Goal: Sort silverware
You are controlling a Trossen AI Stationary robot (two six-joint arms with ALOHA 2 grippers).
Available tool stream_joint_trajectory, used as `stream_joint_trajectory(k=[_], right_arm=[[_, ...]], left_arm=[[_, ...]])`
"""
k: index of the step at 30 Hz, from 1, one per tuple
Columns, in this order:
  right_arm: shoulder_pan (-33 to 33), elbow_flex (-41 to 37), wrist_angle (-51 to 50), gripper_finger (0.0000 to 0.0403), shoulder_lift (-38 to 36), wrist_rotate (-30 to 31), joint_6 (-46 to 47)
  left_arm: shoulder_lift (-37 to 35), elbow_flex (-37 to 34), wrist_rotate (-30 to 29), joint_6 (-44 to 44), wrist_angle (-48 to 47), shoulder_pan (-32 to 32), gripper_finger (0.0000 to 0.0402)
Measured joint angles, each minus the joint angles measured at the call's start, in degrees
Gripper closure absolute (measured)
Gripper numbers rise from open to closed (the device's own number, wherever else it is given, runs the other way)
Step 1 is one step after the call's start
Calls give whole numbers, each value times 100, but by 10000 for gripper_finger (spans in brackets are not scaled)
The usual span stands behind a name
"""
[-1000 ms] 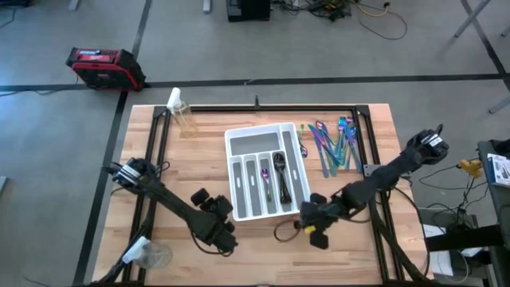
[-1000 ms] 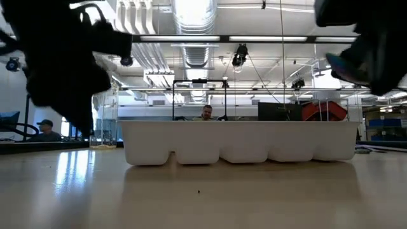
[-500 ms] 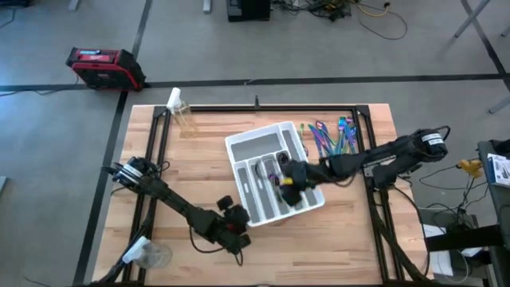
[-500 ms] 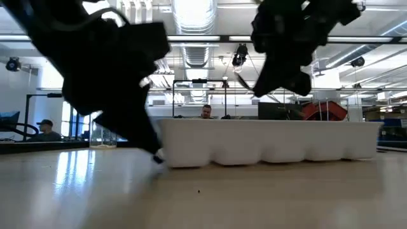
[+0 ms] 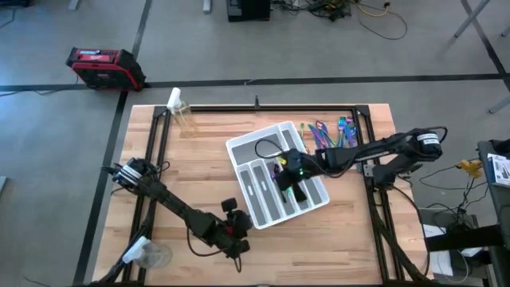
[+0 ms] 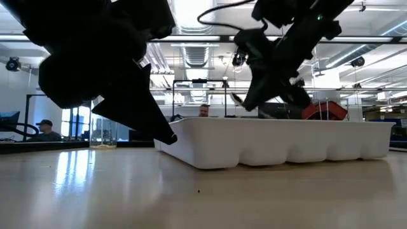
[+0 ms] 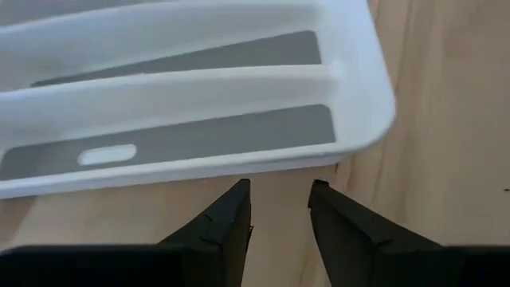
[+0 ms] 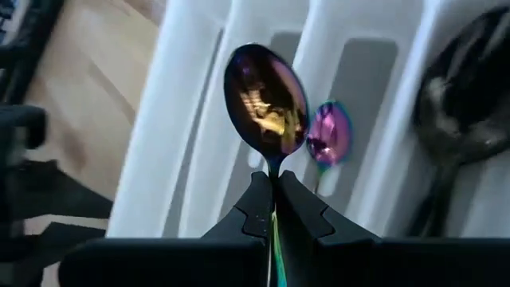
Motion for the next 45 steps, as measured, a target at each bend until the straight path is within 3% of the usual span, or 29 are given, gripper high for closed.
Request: stream_joint_trajectory(k=[8,16,26,31,38,45], right_arm=[[-10,22,215,403,792,115,313],[-6,68,238,398,1056,130,299],[-6,70,201,314,848,121,-284],[69,175,-175,275,544,-318,-1197],[874,225,-1780,259,-463,-49,-2944],[2502,35,-2182,276,-1031,284,-3534]], left_arm=[[0,-9,-31,2,-252,-23,283],[0,-22,-35,2,-271,-24,283],[-11,-22,-326,-52,-275,-24,283],[-112,-22,-332,-330,-299,-51,283],[-337,-22,-471,-495,-291,-176,283],[-387,-22,-1415,-496,-21,-199,283]])
